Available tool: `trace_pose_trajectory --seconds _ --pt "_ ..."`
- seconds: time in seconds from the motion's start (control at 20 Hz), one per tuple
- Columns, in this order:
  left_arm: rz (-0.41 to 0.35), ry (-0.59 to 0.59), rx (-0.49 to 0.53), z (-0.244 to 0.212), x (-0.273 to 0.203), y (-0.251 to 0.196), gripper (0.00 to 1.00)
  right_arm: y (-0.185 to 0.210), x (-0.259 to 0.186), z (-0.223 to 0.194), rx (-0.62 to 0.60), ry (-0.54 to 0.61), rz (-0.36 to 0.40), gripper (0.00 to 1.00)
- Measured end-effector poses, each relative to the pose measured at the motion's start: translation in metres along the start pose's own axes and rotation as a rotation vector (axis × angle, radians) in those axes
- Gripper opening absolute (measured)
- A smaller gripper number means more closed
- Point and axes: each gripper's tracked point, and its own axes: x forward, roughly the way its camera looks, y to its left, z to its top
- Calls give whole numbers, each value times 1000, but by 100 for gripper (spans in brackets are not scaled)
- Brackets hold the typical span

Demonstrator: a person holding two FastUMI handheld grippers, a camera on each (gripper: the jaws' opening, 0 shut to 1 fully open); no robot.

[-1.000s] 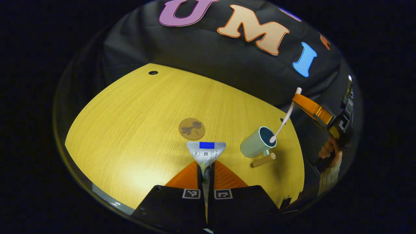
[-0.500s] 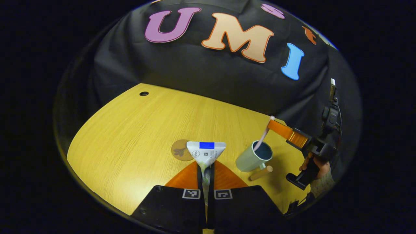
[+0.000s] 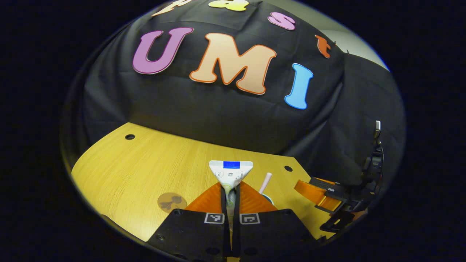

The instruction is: Put the toothbrush and toothpaste on the desktop into the cup, then pick up the cup and place it on the coaster on the desktop.

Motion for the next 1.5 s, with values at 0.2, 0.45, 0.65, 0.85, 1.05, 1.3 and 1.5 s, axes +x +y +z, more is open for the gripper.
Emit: trace_pose_trajectory --seconds 0.2,0.45,0.65,0.85,1.05,1.3,1.5 --pt "-99 -98 64 13 29 -39 1 -42 -36 -19 17 30 -106 99" --pt "-193 -136 179 -5 64 -71 1 -78 -74 -39 52 47 -195 94" --pt "-226 -138 236 -31 73 -79 1 -89 -90 -53 74 60 -222 99" --pt "-212 -110 265 -54 74 -76 4 -81 -91 -66 53 87 -207 98" --pt "-274 -68 222 -66 61 -89 22 -66 -89 -65 29 85 -168 95" --pt "-249 -110 191 -44 43 -80 79 -43 -82 -70 23 115 -104 95" --pt "-156 -133 178 -28 21 -49 95 -15 -72 -74 16 160 -28 99"
